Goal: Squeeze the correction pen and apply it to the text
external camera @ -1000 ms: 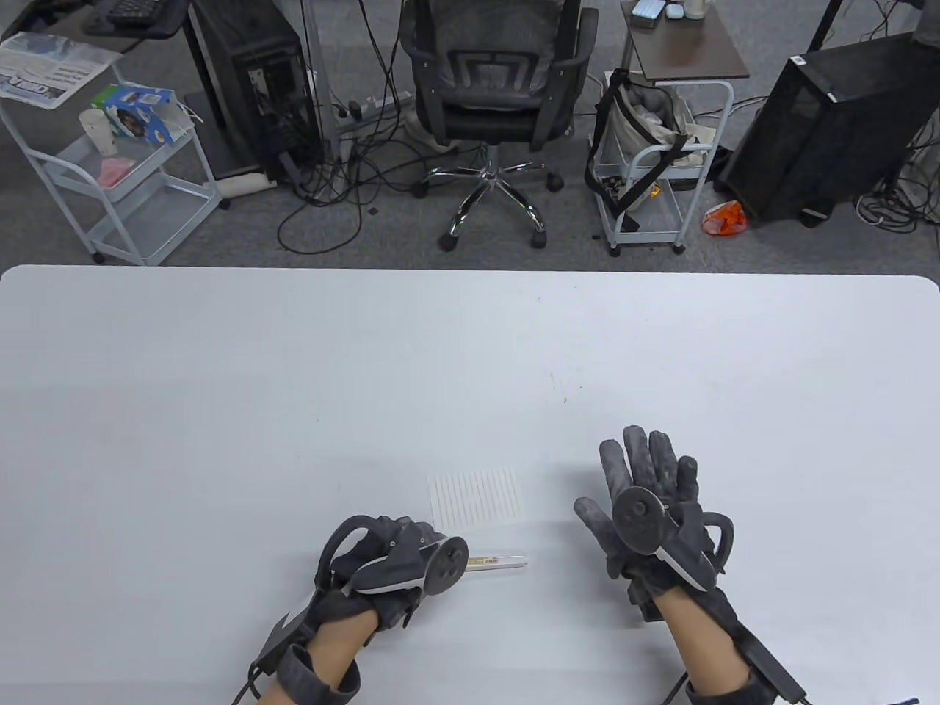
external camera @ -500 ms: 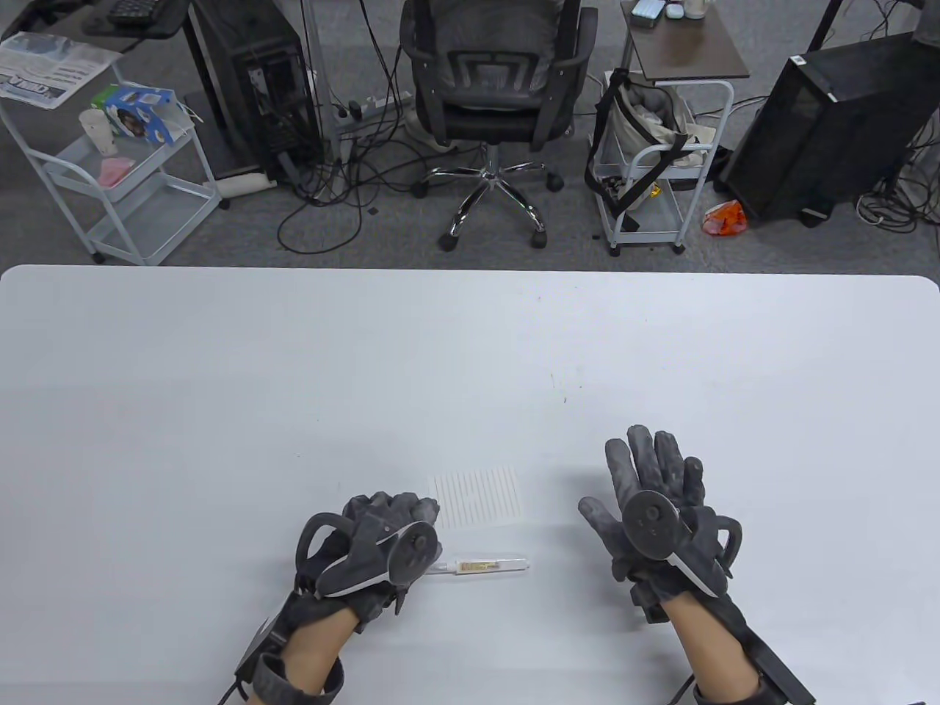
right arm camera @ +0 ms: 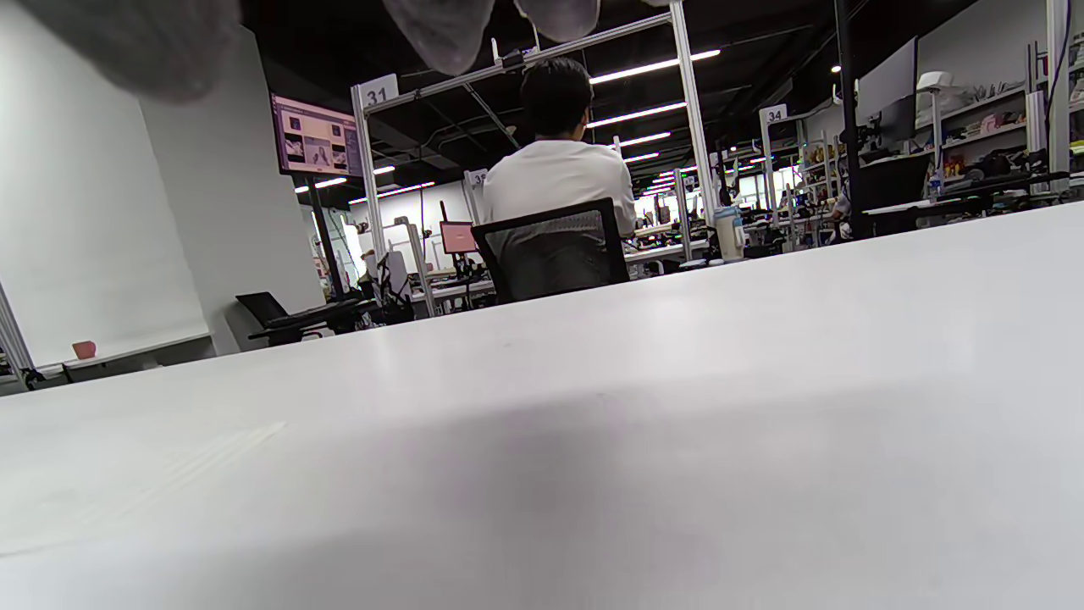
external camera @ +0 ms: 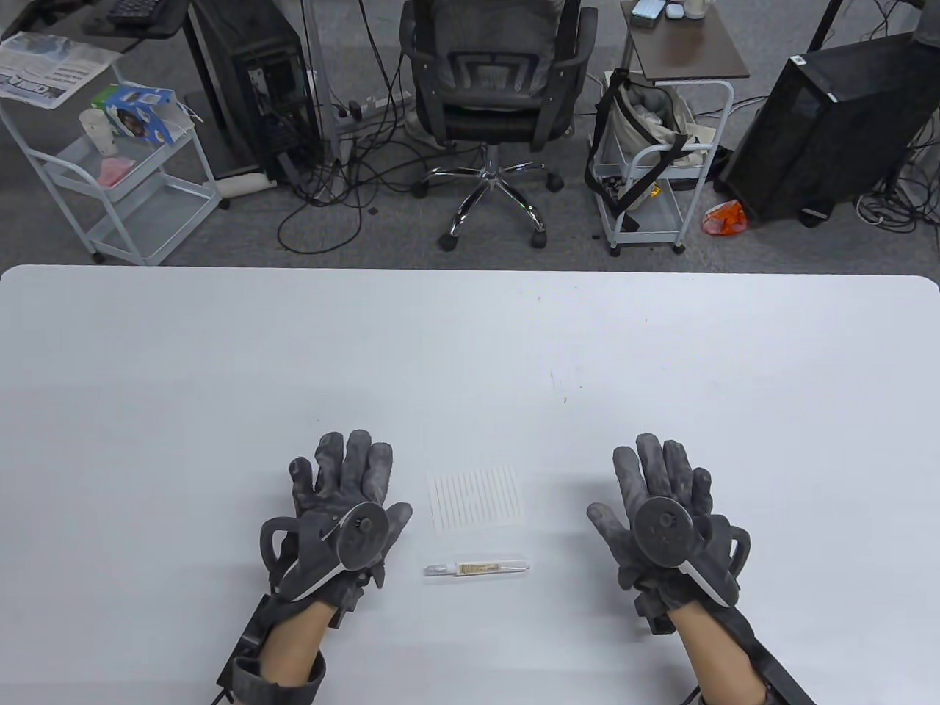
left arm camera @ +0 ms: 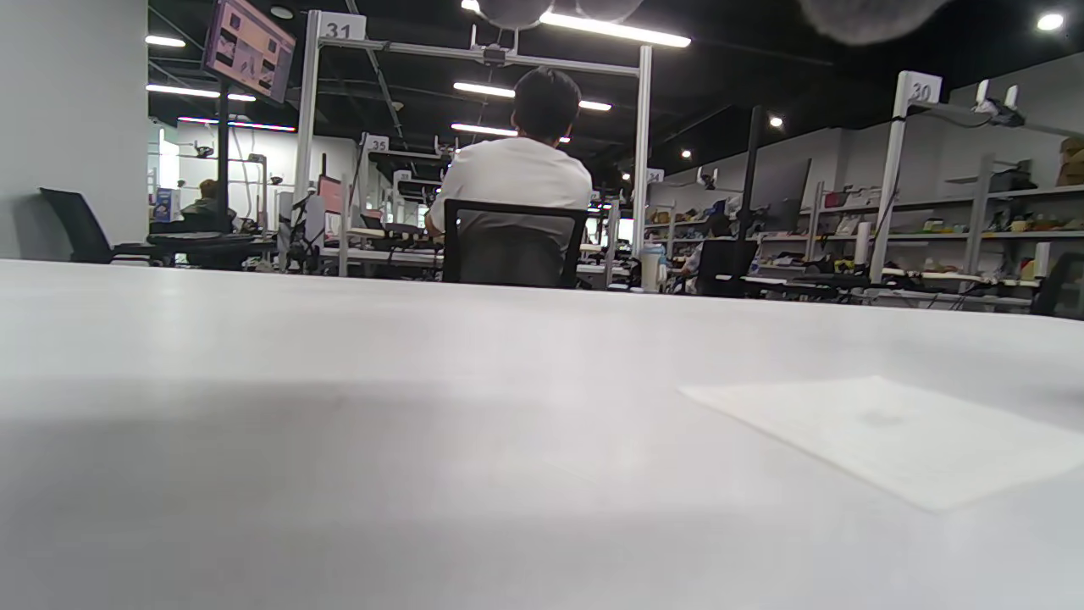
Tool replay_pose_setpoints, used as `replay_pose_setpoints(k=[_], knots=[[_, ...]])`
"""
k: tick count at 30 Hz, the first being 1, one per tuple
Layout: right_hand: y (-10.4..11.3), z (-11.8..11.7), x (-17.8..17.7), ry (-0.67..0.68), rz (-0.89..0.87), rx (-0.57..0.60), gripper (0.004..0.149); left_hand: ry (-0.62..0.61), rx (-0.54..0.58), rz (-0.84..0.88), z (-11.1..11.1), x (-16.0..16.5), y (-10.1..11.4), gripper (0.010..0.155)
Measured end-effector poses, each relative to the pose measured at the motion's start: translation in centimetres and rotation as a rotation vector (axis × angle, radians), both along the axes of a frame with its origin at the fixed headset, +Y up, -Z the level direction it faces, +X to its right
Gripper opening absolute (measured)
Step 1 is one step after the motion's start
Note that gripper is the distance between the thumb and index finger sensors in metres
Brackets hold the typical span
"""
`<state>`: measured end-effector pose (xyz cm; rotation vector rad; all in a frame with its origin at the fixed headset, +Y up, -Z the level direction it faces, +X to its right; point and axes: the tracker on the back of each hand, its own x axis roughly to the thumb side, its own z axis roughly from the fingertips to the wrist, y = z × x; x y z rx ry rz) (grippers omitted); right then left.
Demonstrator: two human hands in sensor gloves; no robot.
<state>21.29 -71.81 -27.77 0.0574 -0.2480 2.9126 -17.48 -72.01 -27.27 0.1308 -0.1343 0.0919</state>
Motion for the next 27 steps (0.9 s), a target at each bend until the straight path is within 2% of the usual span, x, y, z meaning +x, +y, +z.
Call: replay_pose_setpoints(k=[5, 14, 20, 27], knots=[[-0.6, -0.3, 0.1, -0.008, 0.017, -0.047, 0.080, 0.043, -0.056, -0.030, -0.5, -1.4, -0.9, 0.083], [-1.3, -0.5, 0.0, -0.016, 0.068, -0.107, 0.080, 0.024, -0.031, -0.064, -0.4, -0.9, -0.4, 0.085], [-1.2, -0.5, 0.0, -0.018, 0.068, -0.103, 0.080, 0.008, -0.028, -0.088, -0.3, -0.2, -0.4, 0.085], [-1.2, -0.4, 0.0, -0.011, 0.070, -0.096, 0.080, 0.026, -0.055, -0.072, -0.5, -0.9, -0.7, 0.085]])
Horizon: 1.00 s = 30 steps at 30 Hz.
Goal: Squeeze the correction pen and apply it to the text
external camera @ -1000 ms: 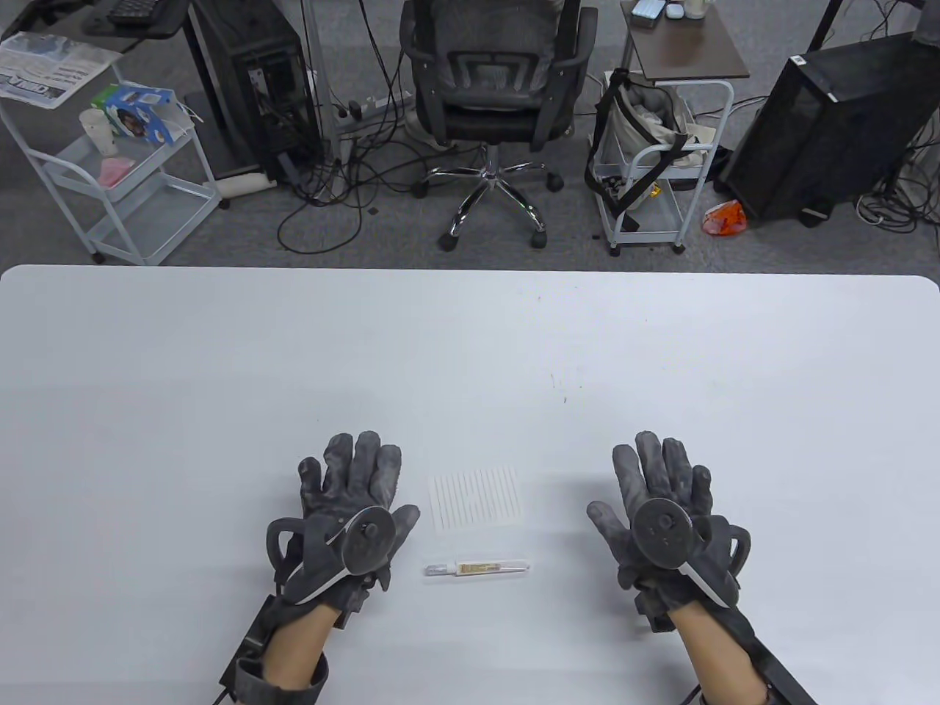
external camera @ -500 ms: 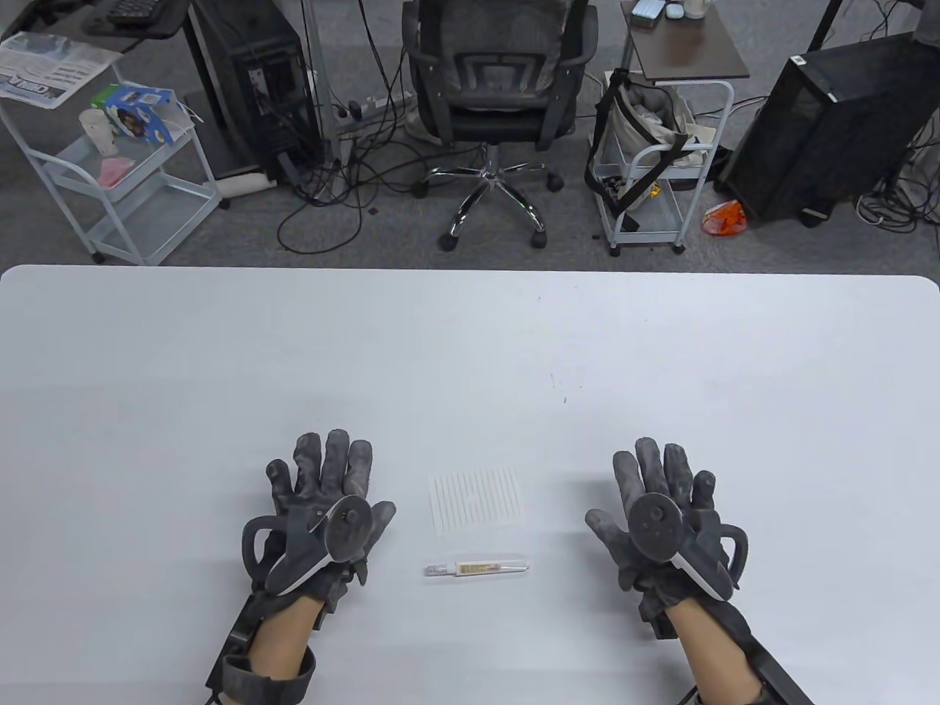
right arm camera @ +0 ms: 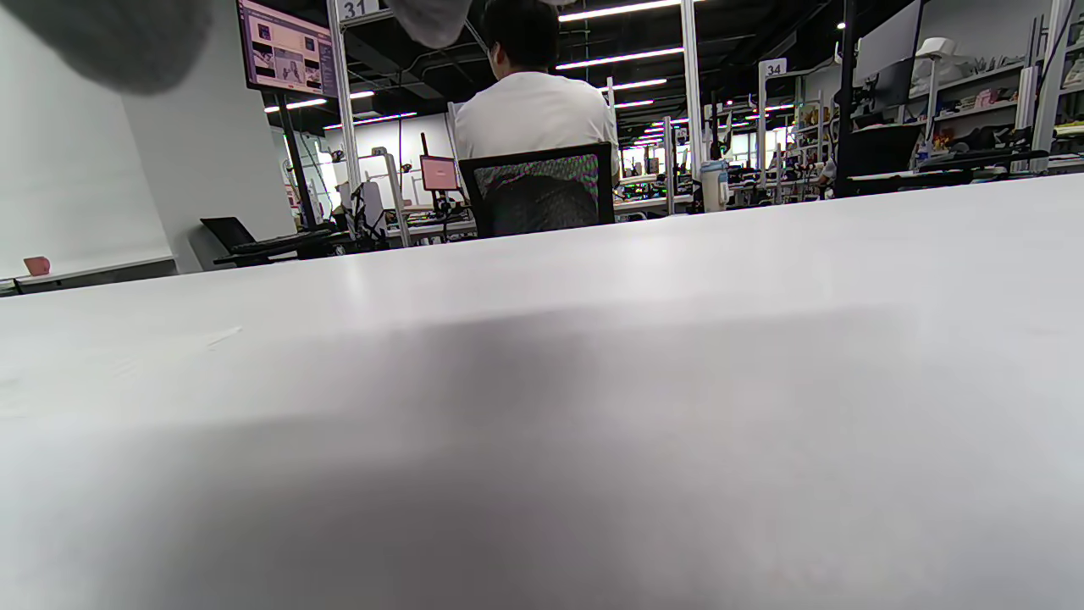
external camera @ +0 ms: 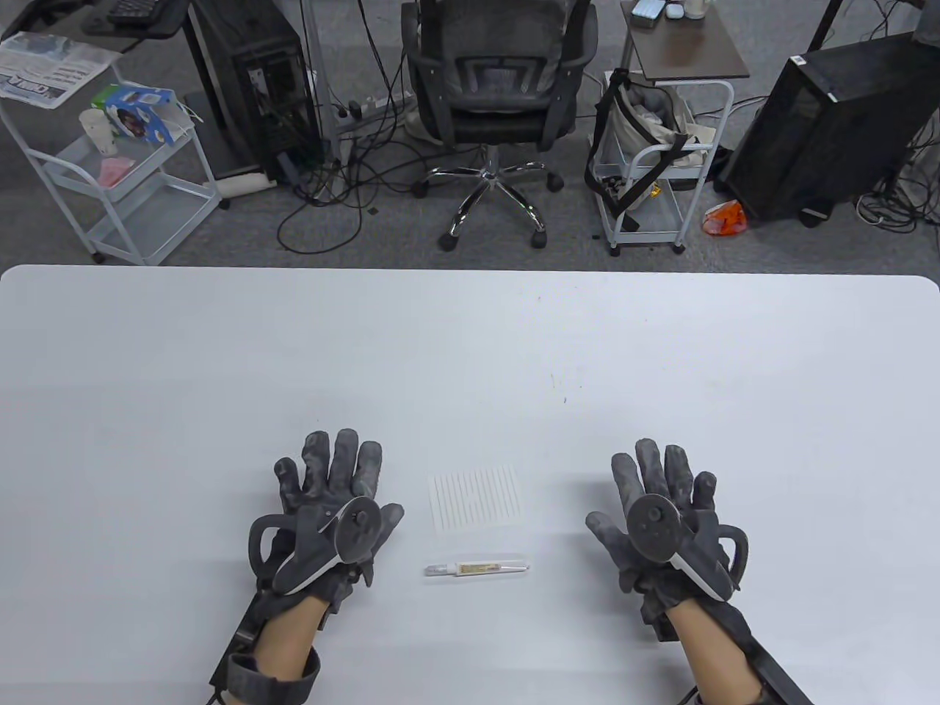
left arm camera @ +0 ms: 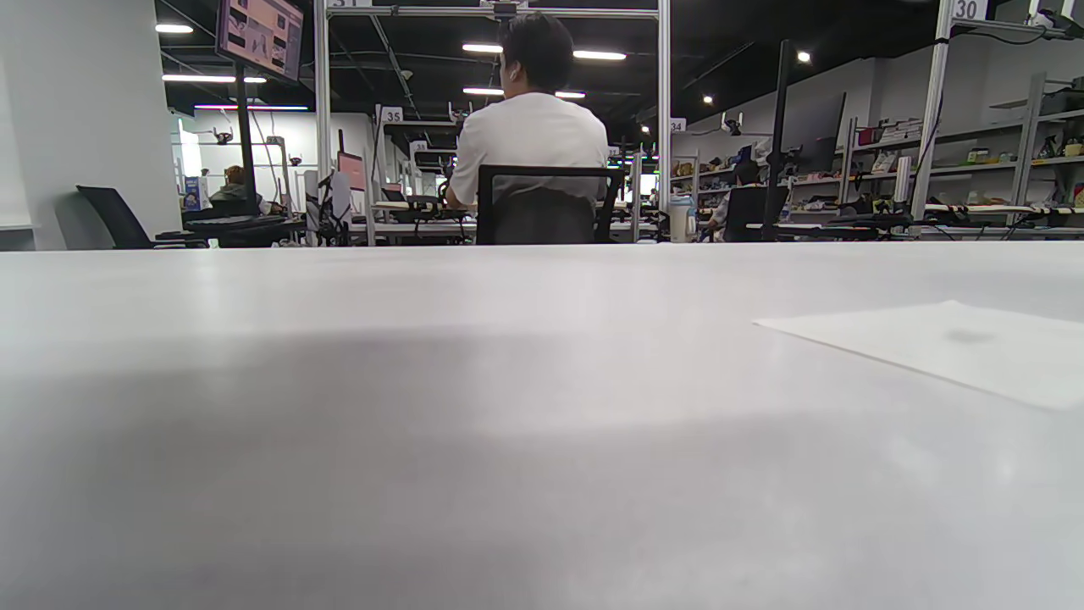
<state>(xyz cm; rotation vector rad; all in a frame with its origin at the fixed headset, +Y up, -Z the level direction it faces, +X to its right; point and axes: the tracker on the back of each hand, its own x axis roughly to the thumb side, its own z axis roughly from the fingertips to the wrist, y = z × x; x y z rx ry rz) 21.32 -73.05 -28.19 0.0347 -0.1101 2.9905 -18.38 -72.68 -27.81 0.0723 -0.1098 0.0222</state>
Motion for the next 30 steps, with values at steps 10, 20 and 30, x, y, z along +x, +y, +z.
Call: replay_pose_setpoints(k=[10, 20, 30], knots=[[0.01, 0.04, 0.01, 0.001, 0.000, 0.006, 0.080, 0.005, -0.011, -0.009, -0.10, -0.16, -0.05, 0.085], [0.04, 0.10, -0.06, 0.003, 0.005, 0.005, 0.080, 0.007, -0.015, -0.014, -0.11, -0.17, -0.05, 0.085], [0.04, 0.12, -0.10, 0.002, 0.006, 0.000, 0.080, 0.009, -0.015, -0.017, -0.15, -0.21, -0.07, 0.085]])
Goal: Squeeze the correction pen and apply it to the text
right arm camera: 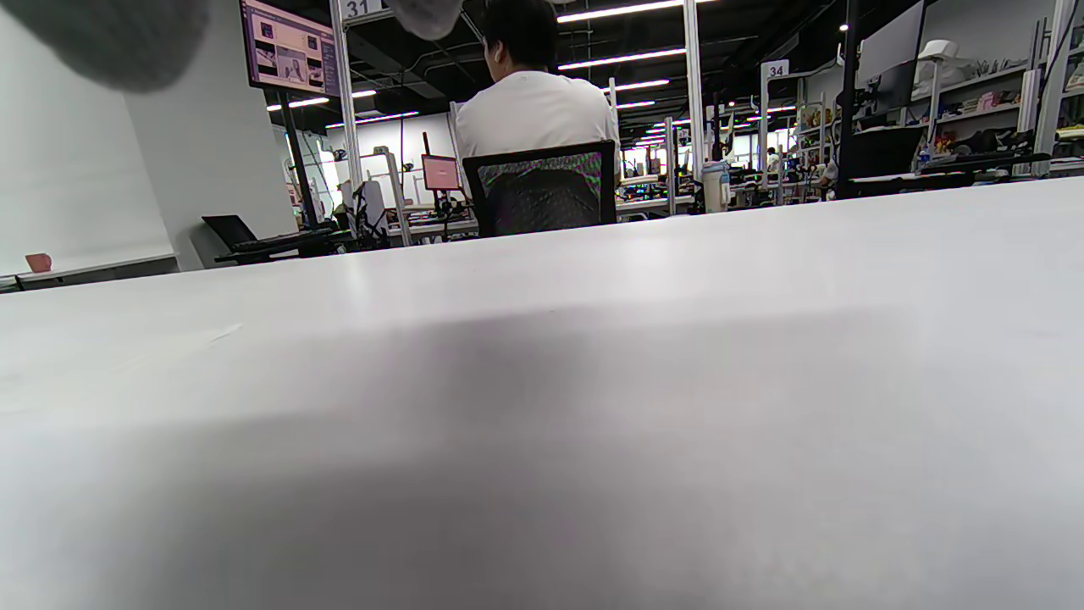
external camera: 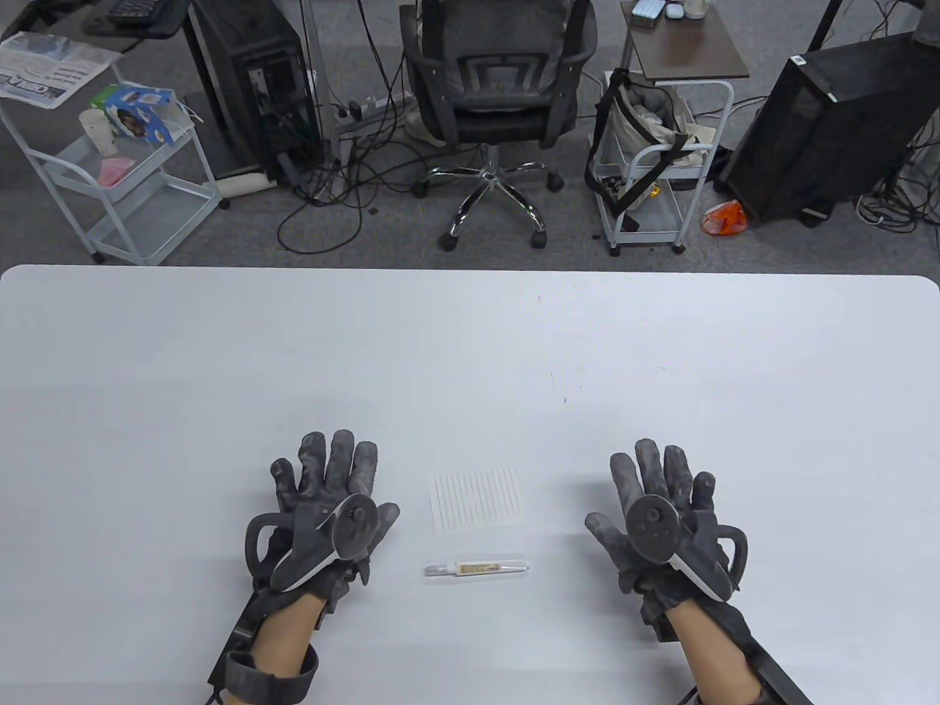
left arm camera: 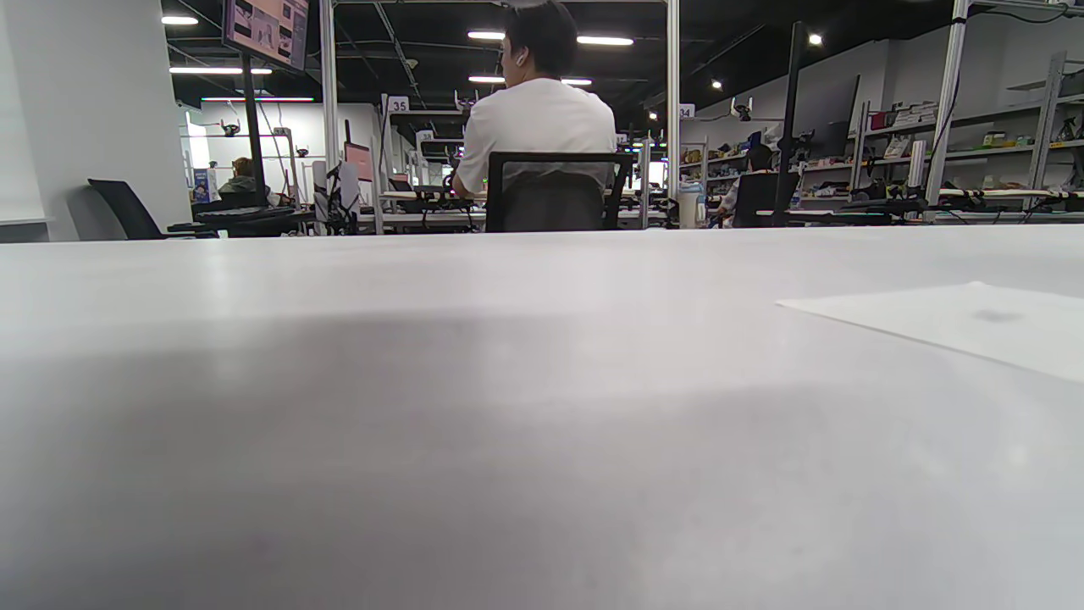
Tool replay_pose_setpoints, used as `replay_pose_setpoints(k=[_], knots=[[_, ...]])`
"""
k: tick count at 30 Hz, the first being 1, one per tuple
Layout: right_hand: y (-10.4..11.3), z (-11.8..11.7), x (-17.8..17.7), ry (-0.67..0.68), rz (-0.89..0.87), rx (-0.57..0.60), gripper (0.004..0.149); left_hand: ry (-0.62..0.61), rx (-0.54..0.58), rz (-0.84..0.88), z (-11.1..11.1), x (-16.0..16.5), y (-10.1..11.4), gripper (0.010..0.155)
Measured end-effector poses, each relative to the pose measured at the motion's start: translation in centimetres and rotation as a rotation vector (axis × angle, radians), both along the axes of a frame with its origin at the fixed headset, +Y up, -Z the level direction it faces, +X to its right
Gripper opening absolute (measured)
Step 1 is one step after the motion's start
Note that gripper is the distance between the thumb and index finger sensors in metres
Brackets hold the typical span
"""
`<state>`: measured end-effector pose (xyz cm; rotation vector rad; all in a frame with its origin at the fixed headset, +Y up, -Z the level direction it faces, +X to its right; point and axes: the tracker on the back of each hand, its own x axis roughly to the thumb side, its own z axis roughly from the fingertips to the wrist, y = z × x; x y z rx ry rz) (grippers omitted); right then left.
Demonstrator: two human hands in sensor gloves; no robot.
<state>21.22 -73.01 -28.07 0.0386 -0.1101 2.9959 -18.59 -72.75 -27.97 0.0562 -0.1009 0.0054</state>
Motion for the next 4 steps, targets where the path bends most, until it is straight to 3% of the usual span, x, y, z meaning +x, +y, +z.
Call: replay_pose_setpoints(k=[4], knots=[[-0.01, 0.00, -0.01, 0.000, -0.001, -0.002, 0.080, -0.002, 0.000, 0.000, -0.02, 0.02, -0.03, 0.085]])
